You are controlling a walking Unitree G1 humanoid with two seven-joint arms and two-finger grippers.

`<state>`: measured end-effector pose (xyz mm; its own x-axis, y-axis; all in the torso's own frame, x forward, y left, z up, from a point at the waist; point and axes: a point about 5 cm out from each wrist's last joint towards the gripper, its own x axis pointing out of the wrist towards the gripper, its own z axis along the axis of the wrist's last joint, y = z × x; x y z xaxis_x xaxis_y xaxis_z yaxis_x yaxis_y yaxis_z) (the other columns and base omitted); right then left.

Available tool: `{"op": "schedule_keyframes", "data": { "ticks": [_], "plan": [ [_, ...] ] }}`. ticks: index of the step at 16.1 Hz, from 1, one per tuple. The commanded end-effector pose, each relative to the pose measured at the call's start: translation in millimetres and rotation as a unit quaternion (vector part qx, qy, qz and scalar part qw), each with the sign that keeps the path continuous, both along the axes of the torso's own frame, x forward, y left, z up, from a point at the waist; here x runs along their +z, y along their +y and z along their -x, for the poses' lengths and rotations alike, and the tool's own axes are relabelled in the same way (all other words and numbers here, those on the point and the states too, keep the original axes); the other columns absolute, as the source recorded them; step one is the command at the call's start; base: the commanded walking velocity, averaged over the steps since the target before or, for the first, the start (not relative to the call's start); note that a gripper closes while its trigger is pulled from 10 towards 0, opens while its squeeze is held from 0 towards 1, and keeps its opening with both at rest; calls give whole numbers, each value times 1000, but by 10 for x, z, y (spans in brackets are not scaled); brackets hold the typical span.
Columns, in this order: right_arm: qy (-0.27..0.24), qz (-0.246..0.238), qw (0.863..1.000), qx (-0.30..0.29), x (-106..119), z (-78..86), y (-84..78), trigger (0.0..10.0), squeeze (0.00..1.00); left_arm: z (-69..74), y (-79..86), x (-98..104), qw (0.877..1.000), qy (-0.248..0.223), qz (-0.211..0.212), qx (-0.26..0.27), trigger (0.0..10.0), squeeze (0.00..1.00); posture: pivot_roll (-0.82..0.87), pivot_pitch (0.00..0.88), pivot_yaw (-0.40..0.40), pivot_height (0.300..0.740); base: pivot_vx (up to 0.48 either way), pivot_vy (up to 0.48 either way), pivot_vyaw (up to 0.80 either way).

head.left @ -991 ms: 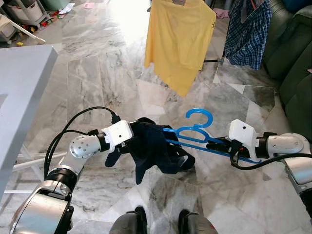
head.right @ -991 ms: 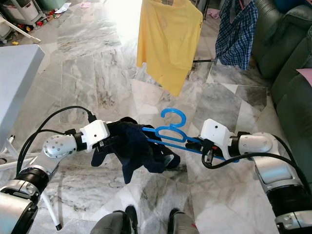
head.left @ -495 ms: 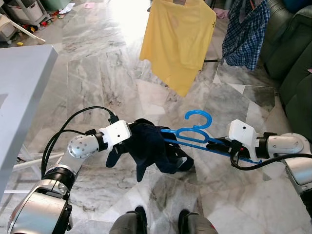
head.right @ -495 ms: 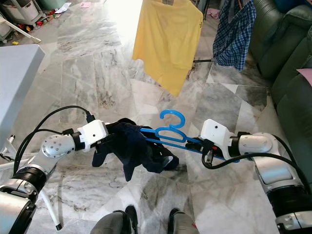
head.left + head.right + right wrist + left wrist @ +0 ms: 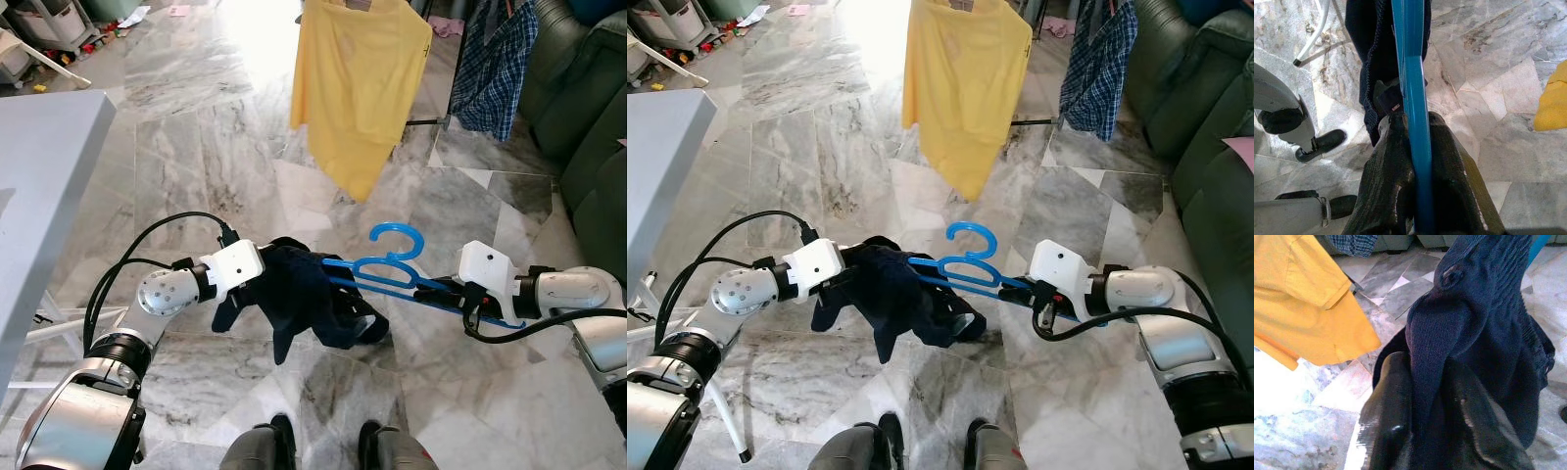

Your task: Hang hanger

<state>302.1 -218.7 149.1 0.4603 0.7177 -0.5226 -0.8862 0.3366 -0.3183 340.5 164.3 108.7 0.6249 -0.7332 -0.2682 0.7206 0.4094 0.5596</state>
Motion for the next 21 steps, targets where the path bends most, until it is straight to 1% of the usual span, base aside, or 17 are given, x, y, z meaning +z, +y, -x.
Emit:
{"op": "schedule_keyframes", "data": {
  "ticks": [1,2,3,4,5,7,8,9,10,11,14,16,18,21],
  "plan": [
    [-30,-23,999,-2,149,-2,-27,0,0,61,295,-157,997,40,-16,65,0,0,-136,227,85,740,0,0,0],
    [-30,-24,999,-3,139,-5,-20,0,0,62,293,-161,997,39,-18,65,4902,0,-136,227,84,740,0,0,0],
    [-30,-25,999,-3,133,-7,-15,0,0,63,292,-163,997,38,-20,65,4902,0,-136,227,84,740,0,0,0],
    [-28,-27,999,-3,111,-5,5,0,0,63,292,-169,997,44,-9,69,10000,1000,-133,228,84,740,0,0,0],
    [-28,-28,999,-3,97,-5,21,0,0,61,285,-169,996,47,-1,71,10000,1000,-133,228,84,740,0,0,0],
    [-29,-31,999,-3,83,-9,45,0,0,76,265,-170,997,53,0,54,10000,1000,-132,231,84,740,0,0,0],
    [-31,-31,999,-5,80,-17,53,0,0,91,247,-156,998,52,-12,29,10000,1000,-131,231,79,740,0,0,0],
    [-32,-31,999,-6,75,-24,60,0,0,95,241,-140,998,48,-20,16,10000,1000,-131,231,79,740,0,0,0],
    [-32,-30,999,-7,70,-26,62,0,0,90,242,-127,999,47,-22,13,10000,1000,-131,231,79,740,0,0,0],
    [-35,-28,999,-9,55,-39,68,0,0,60,257,-50,999,36,-27,5,10000,1000,-127,232,79,740,0,0,0],
    [-43,-32,998,-14,48,-71,99,0,0,22,267,44,999,23,-29,-3,10000,1000,-127,232,79,740,0,0,0],
    [-46,-36,998,-15,44,-80,122,0,0,33,209,44,999,16,-31,-20,10000,1000,-118,235,83,740,0,0,0],
    [-47,-36,998,-14,42,-79,124,0,0,7,180,95,1000,4,-19,-19,10000,1000,-120,237,82,740,0,0,0],
    [-48,-34,998,-15,44,-88,108,0,0,-34,194,181,999,-6,-23,-21,10000,1000,-120,236,81,740,0,0,0]
  ]
}}
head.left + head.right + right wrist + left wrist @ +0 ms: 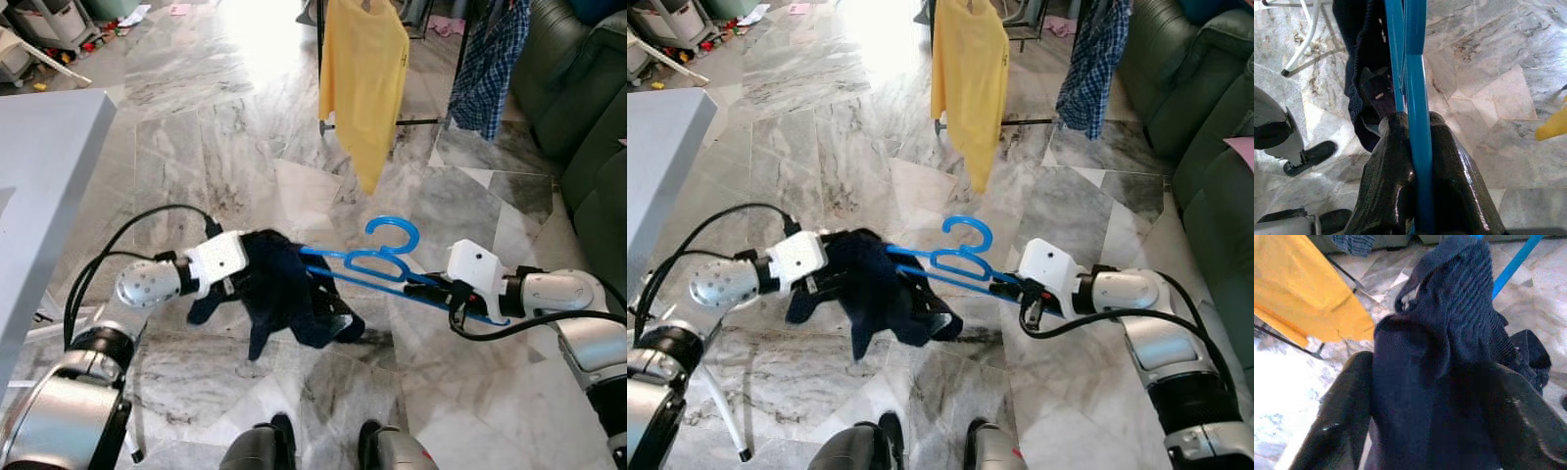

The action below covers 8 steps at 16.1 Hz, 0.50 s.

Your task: Hang hanger

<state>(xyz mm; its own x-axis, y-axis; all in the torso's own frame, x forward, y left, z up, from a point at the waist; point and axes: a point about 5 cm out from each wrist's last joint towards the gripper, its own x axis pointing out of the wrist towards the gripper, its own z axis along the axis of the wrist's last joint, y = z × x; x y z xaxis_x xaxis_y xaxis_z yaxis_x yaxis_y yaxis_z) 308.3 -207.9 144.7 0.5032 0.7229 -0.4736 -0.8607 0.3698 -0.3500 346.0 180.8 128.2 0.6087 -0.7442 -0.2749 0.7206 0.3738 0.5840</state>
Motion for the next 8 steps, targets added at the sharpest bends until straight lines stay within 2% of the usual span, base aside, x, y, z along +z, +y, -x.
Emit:
{"op": "schedule_keyframes", "data": {
  "ticks": [1,8],
  "plan": [
    [-23,-16,1000,-3,88,-30,0,0,0,14,31,4,1000,1,-14,-10,10000,1000,-119,237,81,740,0,0,0],
    [-21,-17,1000,6,85,-38,29,0,0,-47,15,129,999,-42,-33,-7,10000,1000,-117,234,83,740,0,0,0]
  ]
}}
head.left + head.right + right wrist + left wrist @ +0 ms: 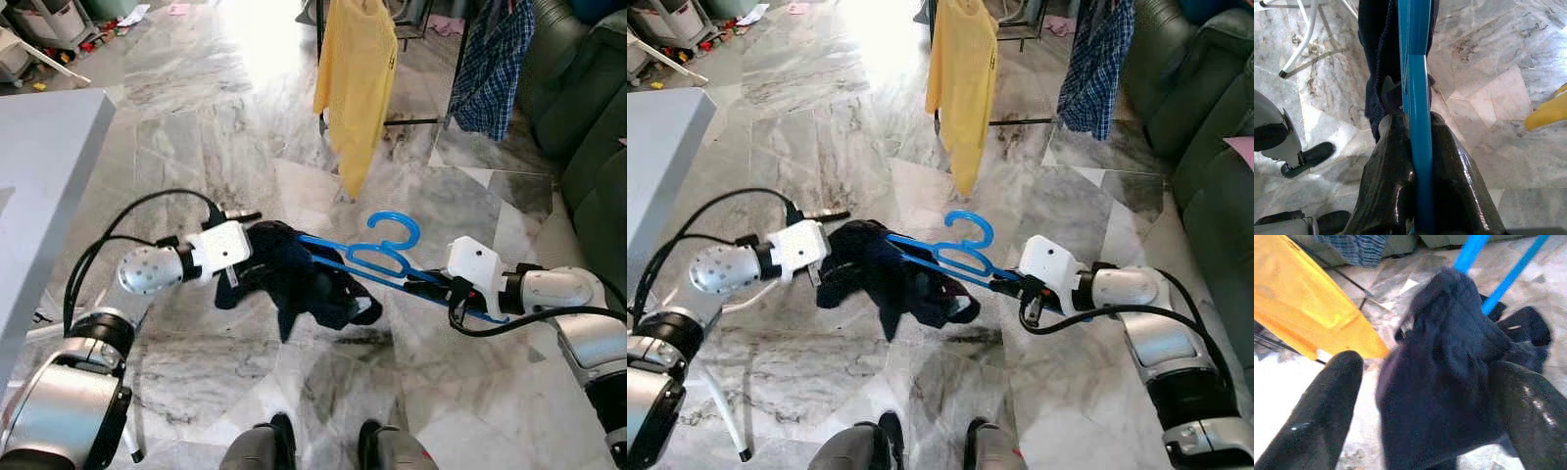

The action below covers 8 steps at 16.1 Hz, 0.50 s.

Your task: Hang hanger

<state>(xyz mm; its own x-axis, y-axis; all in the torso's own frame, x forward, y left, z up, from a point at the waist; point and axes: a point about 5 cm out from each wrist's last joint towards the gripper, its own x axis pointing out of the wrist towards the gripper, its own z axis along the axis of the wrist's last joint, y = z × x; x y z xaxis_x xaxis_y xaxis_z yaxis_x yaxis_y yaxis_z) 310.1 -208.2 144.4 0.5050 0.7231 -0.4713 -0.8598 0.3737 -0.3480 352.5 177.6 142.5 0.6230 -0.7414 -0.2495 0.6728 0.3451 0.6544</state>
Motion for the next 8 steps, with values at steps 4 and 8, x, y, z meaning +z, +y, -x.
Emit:
{"op": "schedule_keyframes", "data": {
  "ticks": [4,8],
  "plan": [
    [-18,-15,1000,17,88,-11,50,0,0,22,-38,-24,999,7,-24,-27,10000,1000,-122,231,87,740,0,0,0],
    [-18,-22,999,21,81,8,79,0,0,39,-95,-71,998,17,-35,-43,10000,1000,-125,232,93,740,0,0,0]
  ]
}}
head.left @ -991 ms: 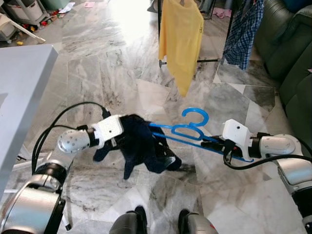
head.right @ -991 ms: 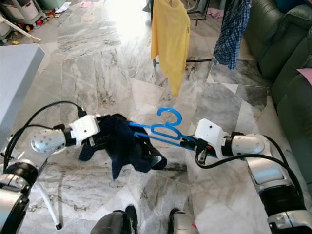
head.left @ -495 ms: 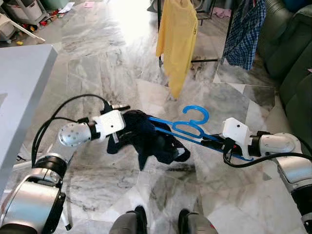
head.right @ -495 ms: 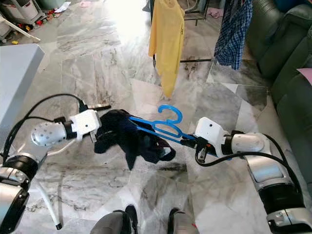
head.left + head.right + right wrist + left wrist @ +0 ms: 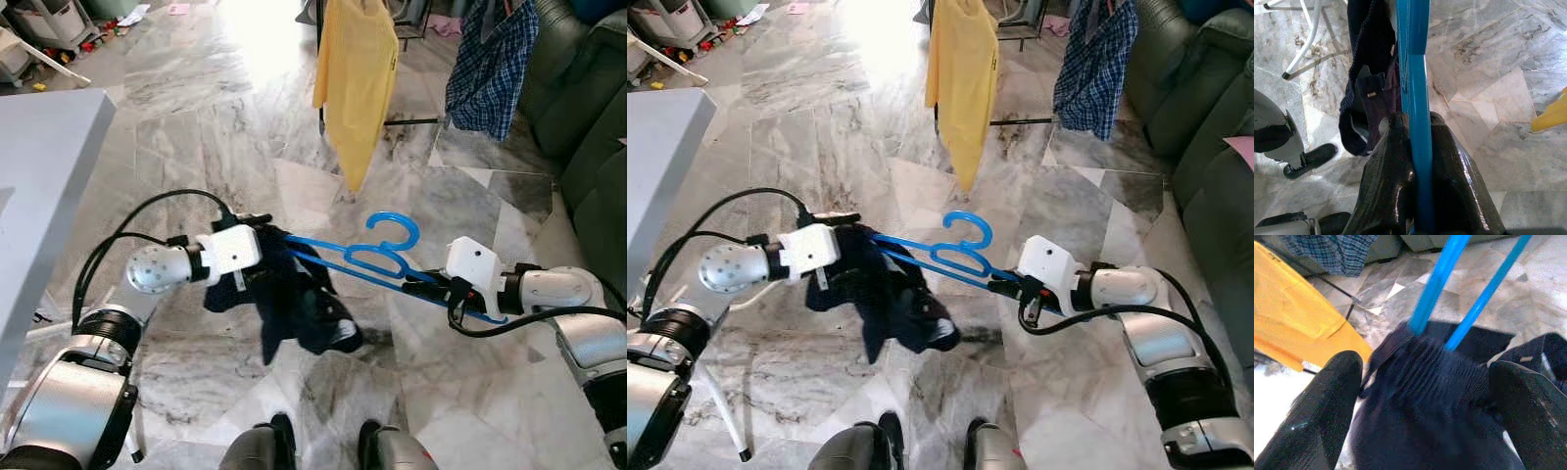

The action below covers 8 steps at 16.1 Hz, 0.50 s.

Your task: Hang hanger

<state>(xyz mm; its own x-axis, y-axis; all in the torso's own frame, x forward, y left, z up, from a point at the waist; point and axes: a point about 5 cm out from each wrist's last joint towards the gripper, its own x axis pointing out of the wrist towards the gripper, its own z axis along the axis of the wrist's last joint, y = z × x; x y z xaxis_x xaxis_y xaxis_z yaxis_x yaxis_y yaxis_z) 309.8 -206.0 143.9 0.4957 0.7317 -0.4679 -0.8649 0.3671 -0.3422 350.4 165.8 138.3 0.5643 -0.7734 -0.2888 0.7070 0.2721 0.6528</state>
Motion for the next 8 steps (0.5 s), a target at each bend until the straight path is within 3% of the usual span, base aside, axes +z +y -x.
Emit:
{"op": "schedule_keyframes", "data": {
  "ticks": [1,3,4,5,8],
  "plan": [
    [-20,-21,999,16,85,10,61,0,0,19,20,-32,1000,9,-19,-10,10000,1000,-125,232,93,740,0,0,0],
    [-17,-26,999,22,86,23,75,0,0,30,16,-66,999,36,-33,-23,10000,1000,-124,232,95,740,0,0,0],
    [-14,-27,999,27,84,33,81,0,0,34,18,-72,998,38,-40,-27,4353,871,-124,232,95,740,0,0,0],
    [-10,-29,999,35,86,49,95,0,0,38,22,-85,997,45,-48,-30,0,0,-124,232,95,740,0,0,0],
    [1,-28,998,55,89,93,123,0,0,36,33,-90,997,53,-55,-31,0,0,-126,236,100,740,0,0,0]
  ]
}}
